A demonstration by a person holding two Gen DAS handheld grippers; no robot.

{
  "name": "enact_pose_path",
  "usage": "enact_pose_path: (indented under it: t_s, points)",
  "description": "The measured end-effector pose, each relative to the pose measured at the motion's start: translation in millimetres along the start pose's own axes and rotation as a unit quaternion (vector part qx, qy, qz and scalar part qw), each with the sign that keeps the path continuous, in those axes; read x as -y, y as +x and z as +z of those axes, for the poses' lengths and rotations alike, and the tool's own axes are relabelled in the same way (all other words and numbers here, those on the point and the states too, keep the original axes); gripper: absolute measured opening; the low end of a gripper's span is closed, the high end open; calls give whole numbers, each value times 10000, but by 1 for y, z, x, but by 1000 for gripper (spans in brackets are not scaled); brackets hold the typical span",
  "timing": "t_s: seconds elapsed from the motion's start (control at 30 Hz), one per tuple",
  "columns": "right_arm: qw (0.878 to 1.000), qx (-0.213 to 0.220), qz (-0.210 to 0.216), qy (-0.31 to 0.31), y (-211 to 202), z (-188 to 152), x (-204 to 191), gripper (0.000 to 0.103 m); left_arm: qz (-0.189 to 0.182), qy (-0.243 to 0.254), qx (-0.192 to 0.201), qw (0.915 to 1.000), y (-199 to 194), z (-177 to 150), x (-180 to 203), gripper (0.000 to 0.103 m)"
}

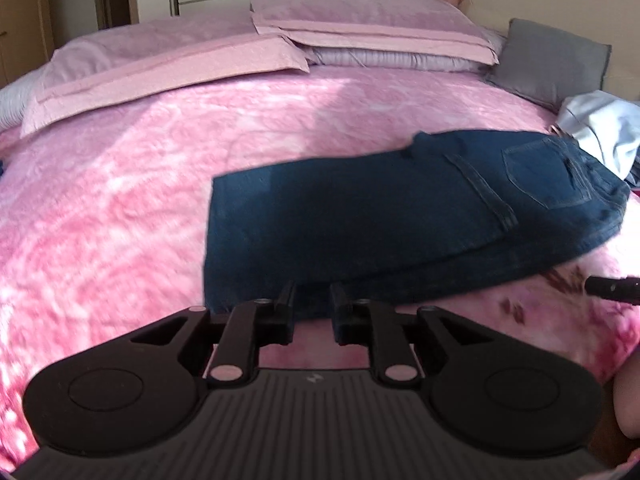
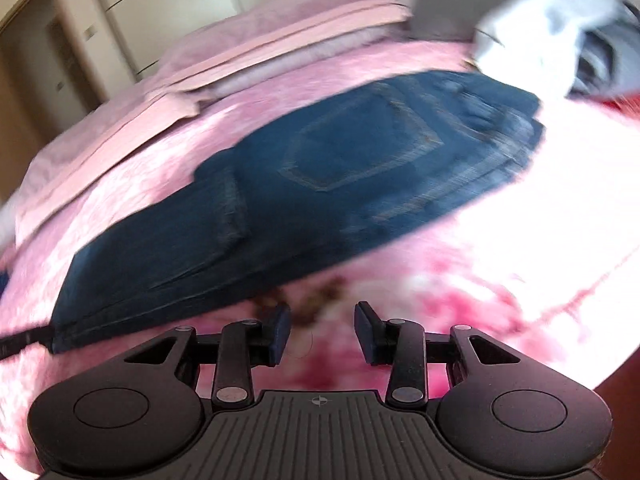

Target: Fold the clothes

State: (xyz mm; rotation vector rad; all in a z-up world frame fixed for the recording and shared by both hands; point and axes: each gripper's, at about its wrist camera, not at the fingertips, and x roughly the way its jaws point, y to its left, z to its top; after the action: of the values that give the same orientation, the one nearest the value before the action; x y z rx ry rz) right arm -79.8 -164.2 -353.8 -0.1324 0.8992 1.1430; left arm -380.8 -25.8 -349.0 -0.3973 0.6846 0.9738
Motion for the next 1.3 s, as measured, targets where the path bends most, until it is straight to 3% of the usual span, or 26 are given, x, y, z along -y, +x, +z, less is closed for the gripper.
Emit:
enact_pose_path:
  t_s: [0.13, 0.47, 0.67, 0.8, 0.9, 0.93, 1.1, 1.13, 1.2, 1.23, 1.27, 1.3]
  points:
    - [9934, 200, 261, 1097, -19, 6, 43, 57, -62, 10, 30, 10000, -4, 2, 7, 17]
    - [9654, 629, 563, 2466, -19, 38, 122, 58, -394, 150, -2, 9991, 17, 9, 20, 19]
    - [9265, 740, 1035, 3541, 14, 61, 174, 57, -471, -189, -73, 9987, 28, 9, 3, 19]
    - [9141, 797, 1076, 3827, 31, 74, 182, 57, -547, -390, -50, 9977, 30, 10, -9, 19]
    - [9212, 785, 945, 3691, 35, 80, 179, 52, -594, -532, -28, 9968, 31, 10, -18, 18]
    - [9249, 775, 856, 3622, 36, 81, 178, 30, -586, -557, -10, 9967, 28, 10, -22, 18]
    - [9536, 762, 349, 2893, 34, 81, 162, 18, -513, -737, 96, 9959, 17, 9, -42, 18]
    - [9654, 732, 39, 2503, 32, 87, 149, 16, -488, -810, 127, 9954, 14, 8, -49, 18]
    - [9861, 977, -810, 1075, 28, 99, 98, 14, -464, -1009, 185, 9936, 9, 7, -64, 18]
    - [9858, 1091, -1226, 346, 25, 104, 73, 14, -435, -1119, 199, 9926, 8, 6, -72, 18]
    - [9780, 1361, -1514, -459, 23, 105, 41, 14, -403, -1217, 208, 9915, 6, 5, -79, 18]
    - [9719, 1576, -1457, -963, 18, 101, 14, 14, -380, -1313, 218, 9904, 5, 3, -86, 18]
